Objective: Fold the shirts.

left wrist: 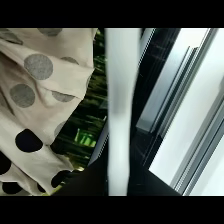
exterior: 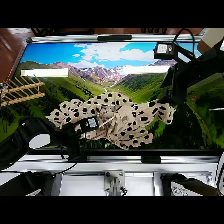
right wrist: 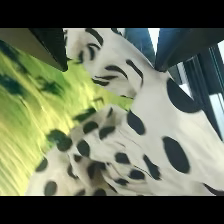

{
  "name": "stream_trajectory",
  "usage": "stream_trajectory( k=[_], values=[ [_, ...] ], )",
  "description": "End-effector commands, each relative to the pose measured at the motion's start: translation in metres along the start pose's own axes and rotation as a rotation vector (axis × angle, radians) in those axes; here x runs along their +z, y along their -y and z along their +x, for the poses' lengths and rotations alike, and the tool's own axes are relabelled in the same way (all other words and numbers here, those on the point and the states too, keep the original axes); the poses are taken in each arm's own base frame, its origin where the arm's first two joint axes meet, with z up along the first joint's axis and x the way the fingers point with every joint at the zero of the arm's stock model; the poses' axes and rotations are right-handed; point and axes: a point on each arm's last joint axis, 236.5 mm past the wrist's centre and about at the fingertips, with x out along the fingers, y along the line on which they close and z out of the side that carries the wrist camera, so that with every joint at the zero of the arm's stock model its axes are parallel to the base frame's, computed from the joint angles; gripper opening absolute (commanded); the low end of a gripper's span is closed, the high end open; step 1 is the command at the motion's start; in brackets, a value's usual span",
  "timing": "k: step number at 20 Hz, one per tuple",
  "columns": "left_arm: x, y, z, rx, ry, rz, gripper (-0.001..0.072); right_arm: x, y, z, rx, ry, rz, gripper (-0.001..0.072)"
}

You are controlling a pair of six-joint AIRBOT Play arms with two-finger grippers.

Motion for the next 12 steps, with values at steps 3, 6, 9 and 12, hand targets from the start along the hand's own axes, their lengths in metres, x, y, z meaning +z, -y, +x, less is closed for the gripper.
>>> stream_trajectory(
  k=[3, 6, 9, 12],
  values=[
    [-0.008, -0.011, -0.007, 0.036, -0.036, 0.012, 0.0042, 0.002, -0.03, 0.029, 0.166, 0.017, -0.033, 0.0643],
    [0.005, -0.016, -0.021, 0.059, 0.009, 0.036, 0.0042, -0.012, -0.042, 0.05, 0.246, -0.005, -0.018, 0.0644],
    [0.006, -0.027, -0.027, 0.089, 0.015, 0.029, 0.0042, -0.016, -0.049, 0.058, 0.284, -0.009, -0.004, 0.0643],
    [0.01, -0.041, -0.027, 0.12, 0.039, 0.04, 0.0043, -0.013, -0.052, 0.059, 0.287, -0.013, -0.018, 0.0274]
  ],
)
